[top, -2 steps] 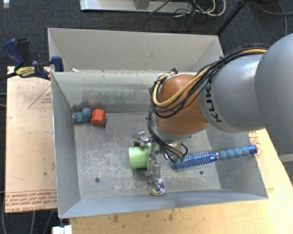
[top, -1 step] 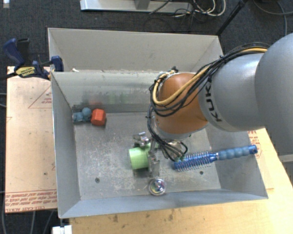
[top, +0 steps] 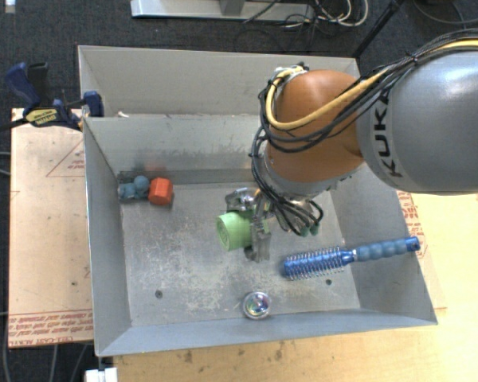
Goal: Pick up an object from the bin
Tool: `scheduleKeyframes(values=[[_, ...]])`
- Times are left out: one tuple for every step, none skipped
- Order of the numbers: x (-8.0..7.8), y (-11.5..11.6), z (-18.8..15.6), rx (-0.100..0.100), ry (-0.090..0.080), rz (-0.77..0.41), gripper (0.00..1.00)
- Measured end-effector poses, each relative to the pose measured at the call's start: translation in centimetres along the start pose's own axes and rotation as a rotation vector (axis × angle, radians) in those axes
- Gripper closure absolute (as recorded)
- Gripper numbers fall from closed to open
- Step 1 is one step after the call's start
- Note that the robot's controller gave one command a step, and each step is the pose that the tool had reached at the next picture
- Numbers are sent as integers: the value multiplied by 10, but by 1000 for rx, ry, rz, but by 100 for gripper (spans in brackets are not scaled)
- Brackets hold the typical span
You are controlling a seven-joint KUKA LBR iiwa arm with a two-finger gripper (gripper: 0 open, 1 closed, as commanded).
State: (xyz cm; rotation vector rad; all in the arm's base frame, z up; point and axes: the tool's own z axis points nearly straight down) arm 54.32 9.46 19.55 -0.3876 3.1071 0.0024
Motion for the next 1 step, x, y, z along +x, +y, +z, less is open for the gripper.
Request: scheduleKeyframes(values=[[-2,4,-59,-1,3,-362,100]])
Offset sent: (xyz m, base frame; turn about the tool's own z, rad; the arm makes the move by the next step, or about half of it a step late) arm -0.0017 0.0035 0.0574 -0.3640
